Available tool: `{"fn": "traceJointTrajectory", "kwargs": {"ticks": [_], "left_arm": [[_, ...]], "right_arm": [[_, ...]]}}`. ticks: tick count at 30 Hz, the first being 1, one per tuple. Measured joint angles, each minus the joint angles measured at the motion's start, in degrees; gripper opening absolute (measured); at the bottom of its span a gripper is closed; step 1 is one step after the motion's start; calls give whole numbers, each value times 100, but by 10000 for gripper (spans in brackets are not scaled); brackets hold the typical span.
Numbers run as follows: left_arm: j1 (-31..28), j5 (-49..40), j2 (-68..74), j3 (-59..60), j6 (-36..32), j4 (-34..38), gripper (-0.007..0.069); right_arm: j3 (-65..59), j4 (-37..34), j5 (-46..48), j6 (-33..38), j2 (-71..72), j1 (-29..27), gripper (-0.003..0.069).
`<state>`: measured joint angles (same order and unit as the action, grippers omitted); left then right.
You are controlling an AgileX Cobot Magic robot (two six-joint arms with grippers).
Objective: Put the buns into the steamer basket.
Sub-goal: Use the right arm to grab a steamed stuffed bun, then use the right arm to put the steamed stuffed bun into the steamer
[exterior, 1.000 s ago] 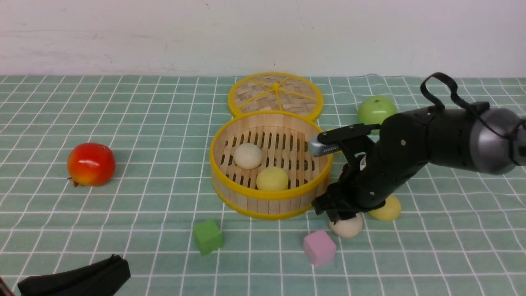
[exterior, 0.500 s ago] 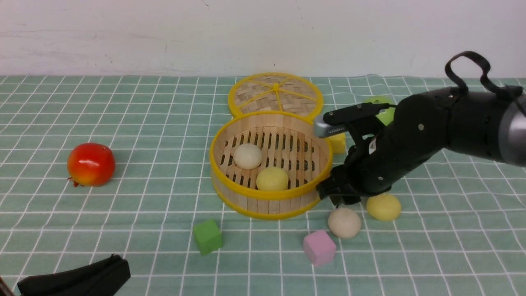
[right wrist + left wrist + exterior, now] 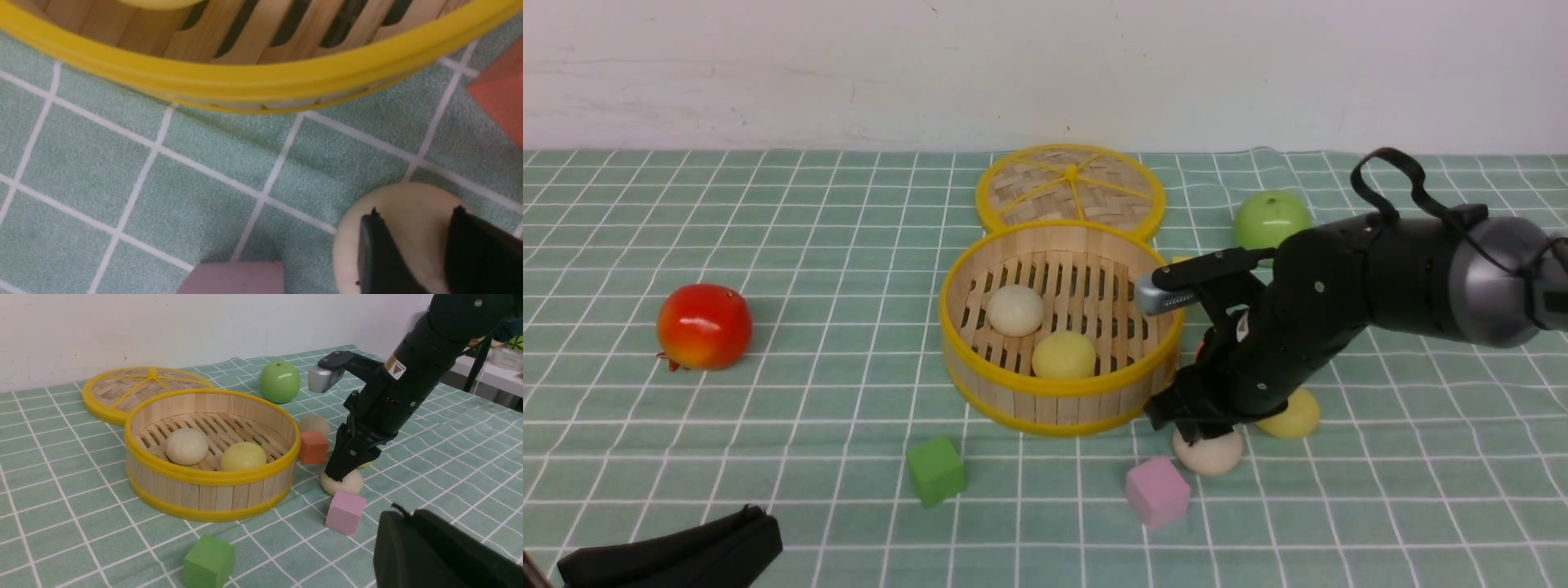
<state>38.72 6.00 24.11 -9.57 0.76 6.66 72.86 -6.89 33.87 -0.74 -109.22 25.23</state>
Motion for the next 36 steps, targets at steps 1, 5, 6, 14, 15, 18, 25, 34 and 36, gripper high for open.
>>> {"fn": "traceJointTrajectory", "kwargs": {"ticks": [1, 5, 6, 14, 15, 18, 25, 34, 36], "left_arm": [[0, 0, 0, 0, 0, 0, 24], [0, 0, 0, 0, 0, 0, 24], [0, 0, 0, 0, 0, 0, 24], [0, -6, 0, 0, 0, 0, 30], [0, -6, 0, 0, 0, 0, 31], [0, -6, 0, 0, 0, 0, 36], [0, -6, 0, 0, 0, 0, 39], [0, -6, 0, 0, 0, 0, 50], [0, -6, 0, 0, 0, 0, 52]], "right_arm": [[0, -4, 0, 0, 0, 0, 206], [0, -4, 63, 156, 6, 0, 56], [0, -4, 92, 176, 27, 0, 30], [192, -202, 294, 292, 874, 0, 9], [247, -241, 197, 316, 949, 0, 9], [537, -314, -372, 442, 997, 0, 9], [1147, -330, -696, 527, 169, 0, 10], [1526, -330, -889, 537, -780, 0, 60], [1532, -330, -977, 537, -855, 0, 102]]}}
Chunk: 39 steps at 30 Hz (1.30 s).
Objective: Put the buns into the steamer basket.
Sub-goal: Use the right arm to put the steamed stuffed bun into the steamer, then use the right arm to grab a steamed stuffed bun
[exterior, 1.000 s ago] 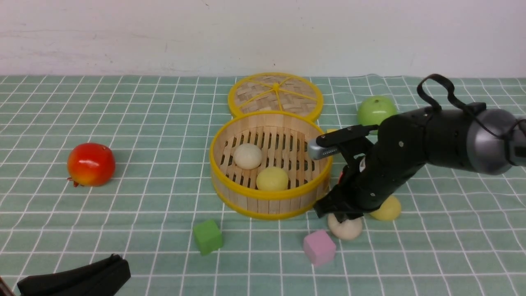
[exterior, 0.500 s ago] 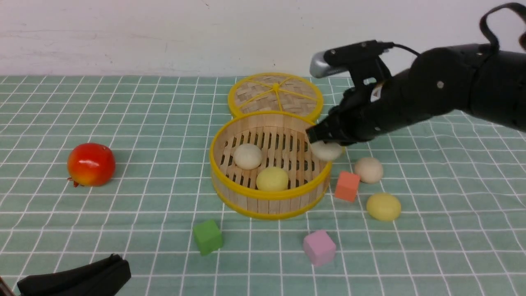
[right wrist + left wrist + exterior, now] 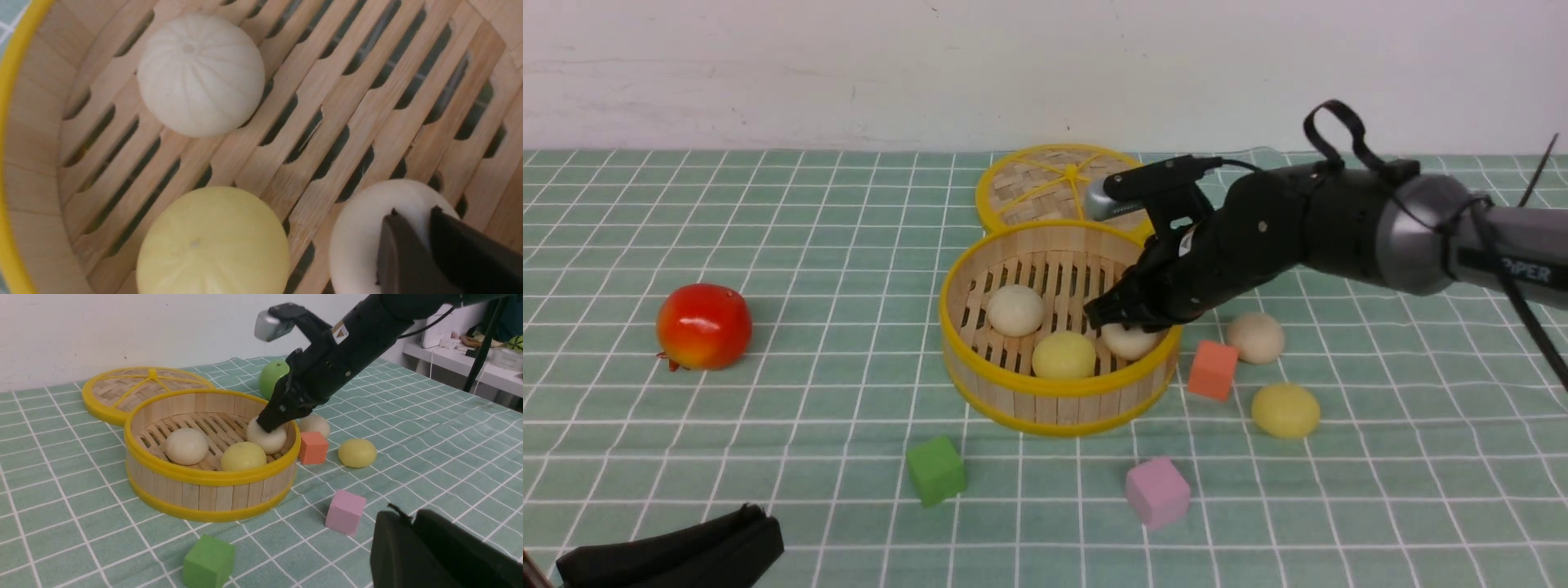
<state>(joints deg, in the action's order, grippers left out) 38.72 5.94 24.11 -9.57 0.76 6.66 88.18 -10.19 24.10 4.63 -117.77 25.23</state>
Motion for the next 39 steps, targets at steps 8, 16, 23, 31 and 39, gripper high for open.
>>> {"fn": "traceJointTrajectory", "kwargs": {"ticks": [8, 16, 23, 31, 39], "left_arm": [[0, 0, 0, 0, 0, 0, 56], [0, 0, 0, 0, 0, 0, 57], [0, 0, 0, 0, 0, 0, 57], [0, 0, 0, 0, 0, 0, 57], [0, -10, 0, 0, 0, 0, 59]], "right_arm": [[5, 0, -13, 0, 187, 0, 374], [-19, 596, 1253, -84, 1603, -70, 451], [-1084, 1344, 2320, -931, 1731, -875, 316], [-1557, 641, 1159, -990, 1364, -1079, 255], [-1557, 571, 673, -991, 1006, -1079, 276]]}}
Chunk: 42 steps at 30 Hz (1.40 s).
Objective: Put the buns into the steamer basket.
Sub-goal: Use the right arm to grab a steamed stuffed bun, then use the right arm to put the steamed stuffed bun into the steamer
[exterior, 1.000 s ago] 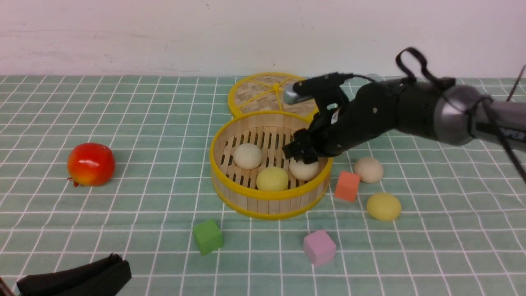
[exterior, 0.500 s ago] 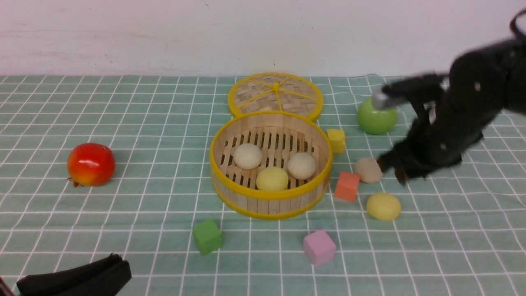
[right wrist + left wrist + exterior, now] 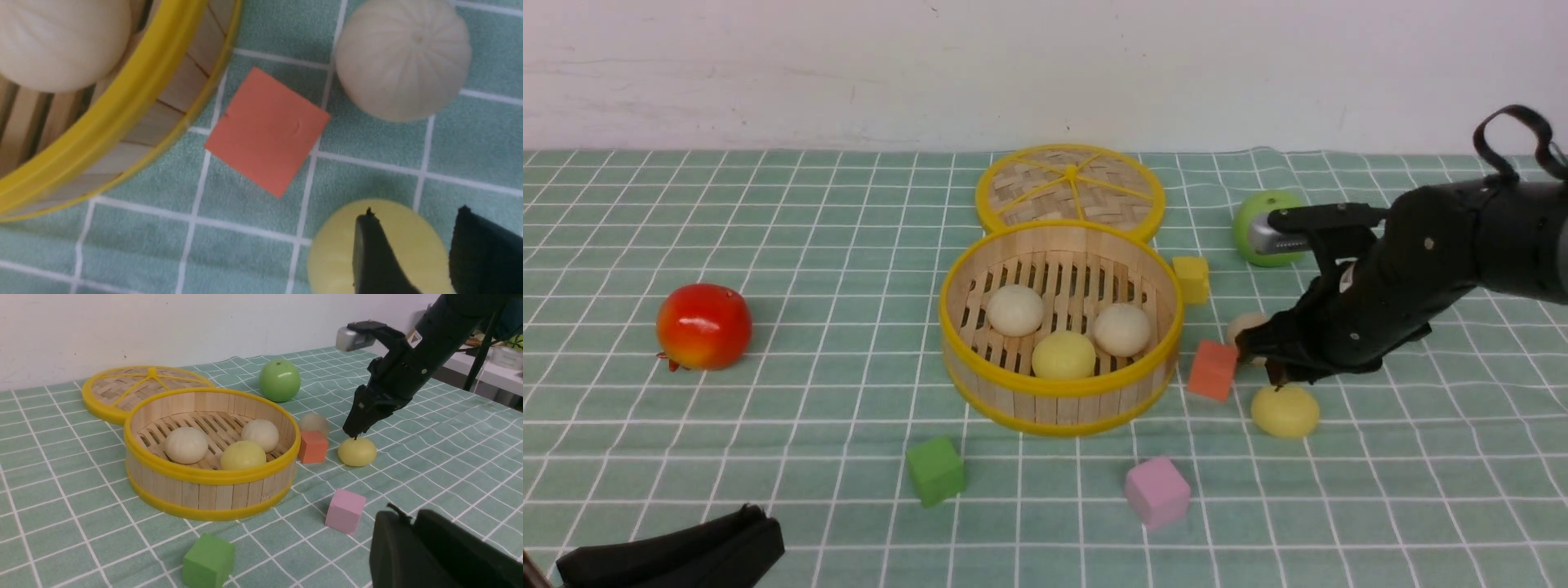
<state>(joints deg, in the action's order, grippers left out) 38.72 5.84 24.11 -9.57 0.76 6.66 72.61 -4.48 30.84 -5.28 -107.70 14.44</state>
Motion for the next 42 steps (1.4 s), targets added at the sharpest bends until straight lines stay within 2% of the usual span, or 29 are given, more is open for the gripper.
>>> {"fn": "traceJointTrajectory", "kwargs": {"ticks": [10, 14, 17, 20, 23, 27, 31, 36, 42], "left_arm": [[0, 0, 0, 0, 0, 0, 71], [0, 0, 0, 0, 0, 0, 74], [0, 0, 0, 0, 0, 0, 76], [0, 0, 0, 0, 0, 0, 78], [0, -2, 0, 0, 0, 0, 80], [0, -2, 0, 0, 0, 0, 80], [0, -2, 0, 0, 0, 0, 80], [0, -6, 0, 0, 0, 0, 85], [0, -6, 0, 0, 0, 0, 89]], "right_arm": [[0, 43, -126, 22, -206, 0, 274], [0, 23, -33, 186, -206, 0, 240], [0, 23, 34, 319, -206, 0, 173], [0, -6, 87, 488, -171, 0, 55], [0, -150, 253, 628, 24, 0, 0], [83, -429, 513, 765, 382, 12, 0], [603, -913, 560, 1199, 740, 294, 0], [1358, -1425, 71, 1653, 355, 710, 0], [2195, -1627, -712, 1860, -706, 958, 1]]}}
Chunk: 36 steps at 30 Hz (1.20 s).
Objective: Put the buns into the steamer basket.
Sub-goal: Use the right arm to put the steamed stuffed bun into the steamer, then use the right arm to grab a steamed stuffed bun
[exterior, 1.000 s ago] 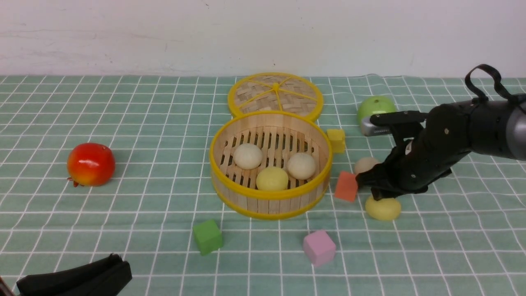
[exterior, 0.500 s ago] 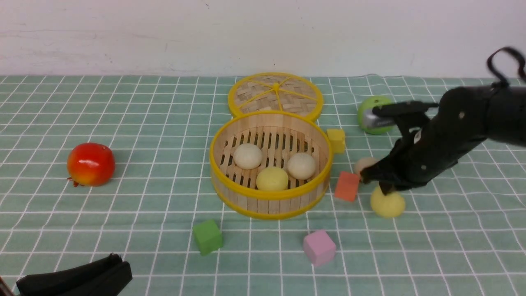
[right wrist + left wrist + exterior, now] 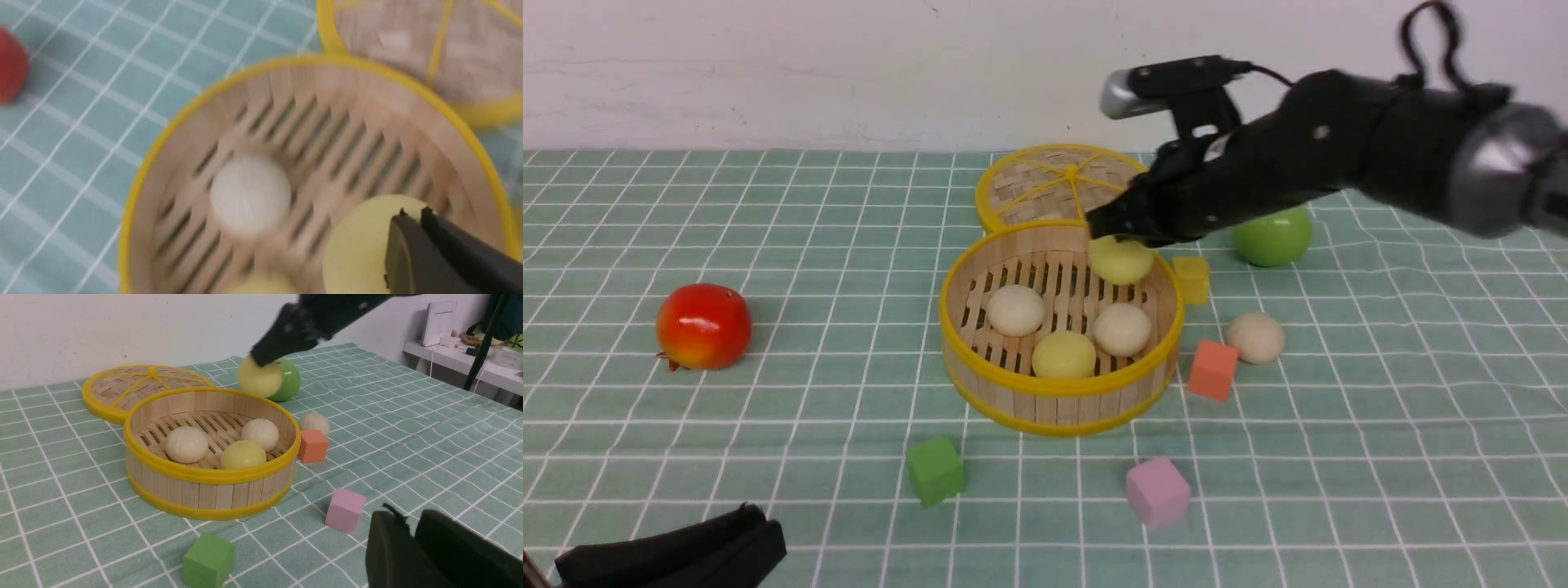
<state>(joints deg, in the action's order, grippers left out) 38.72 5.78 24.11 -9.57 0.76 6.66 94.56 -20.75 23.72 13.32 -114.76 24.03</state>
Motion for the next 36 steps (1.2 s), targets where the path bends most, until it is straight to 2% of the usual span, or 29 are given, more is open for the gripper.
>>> {"fn": "traceJointTrajectory", "kwargs": {"ticks": [7, 16, 19, 22, 24, 25, 29, 31, 33, 36], "left_arm": [[0, 0, 0, 0, 0, 0, 92], [0, -6, 0, 0, 0, 0, 92], [0, -6, 0, 0, 0, 0, 94], [0, -6, 0, 0, 0, 0, 96], [0, -6, 0, 0, 0, 0, 99], [0, -11, 0, 0, 0, 0, 102], [0, -23, 0, 0, 0, 0, 105], [0, -23, 0, 0, 0, 0, 106], [0, -23, 0, 0, 0, 0, 110], [0, -29, 0, 0, 0, 0, 110]], "right_arm": [[683, -364, -745, 33, -959, 12, 4], [929, -602, -1269, 37, -1505, 147, 33], [929, -613, -1286, 37, -1613, 194, 92], [929, -620, -1302, 37, -1648, 193, 194], [929, -620, -1293, 37, -1627, 188, 297], [929, -614, -1234, 37, -1581, 188, 352], [929, -314, -441, 44, -1108, 120, 480], [929, -149, -124, 44, -893, 90, 496], [934, 275, 621, 50, -406, -6, 505], [969, 1136, 1968, -200, 269, -294, 470]]}}
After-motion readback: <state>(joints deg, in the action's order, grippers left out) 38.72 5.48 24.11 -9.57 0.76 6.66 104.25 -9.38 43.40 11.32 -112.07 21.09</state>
